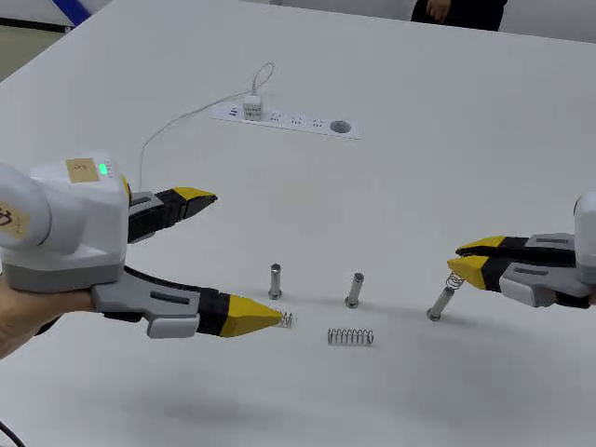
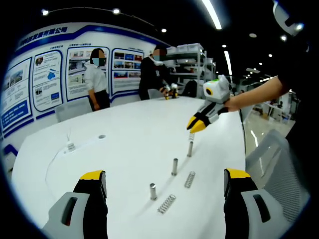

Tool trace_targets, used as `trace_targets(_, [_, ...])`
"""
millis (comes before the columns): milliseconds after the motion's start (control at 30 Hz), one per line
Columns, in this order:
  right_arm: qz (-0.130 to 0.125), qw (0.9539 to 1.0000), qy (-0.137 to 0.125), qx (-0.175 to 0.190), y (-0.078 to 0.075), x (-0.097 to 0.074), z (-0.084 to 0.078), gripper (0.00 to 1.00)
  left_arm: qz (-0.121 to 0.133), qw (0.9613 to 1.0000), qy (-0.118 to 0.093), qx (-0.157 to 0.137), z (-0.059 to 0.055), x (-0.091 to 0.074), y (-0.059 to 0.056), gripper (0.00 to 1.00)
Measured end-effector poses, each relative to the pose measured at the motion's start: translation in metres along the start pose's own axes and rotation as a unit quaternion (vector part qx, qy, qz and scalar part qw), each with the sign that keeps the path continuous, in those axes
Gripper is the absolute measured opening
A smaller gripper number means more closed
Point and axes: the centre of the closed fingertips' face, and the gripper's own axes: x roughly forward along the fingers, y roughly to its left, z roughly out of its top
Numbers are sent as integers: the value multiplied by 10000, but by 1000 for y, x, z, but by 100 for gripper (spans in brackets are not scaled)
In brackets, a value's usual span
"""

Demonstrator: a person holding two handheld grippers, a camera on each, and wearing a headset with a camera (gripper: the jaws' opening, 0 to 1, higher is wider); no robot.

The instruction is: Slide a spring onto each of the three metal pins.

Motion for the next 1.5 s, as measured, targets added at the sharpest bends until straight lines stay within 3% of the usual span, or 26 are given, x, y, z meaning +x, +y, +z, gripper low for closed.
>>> trace_targets(267, [3, 10000, 58, 60, 1, 5, -5, 11, 13, 9999, 127, -33, -8, -3, 0, 100])
trace_targets(1500, [-22, 9994, 328, -85, 2, 25, -31, 11, 83, 9997, 207, -65, -9, -9, 3, 100])
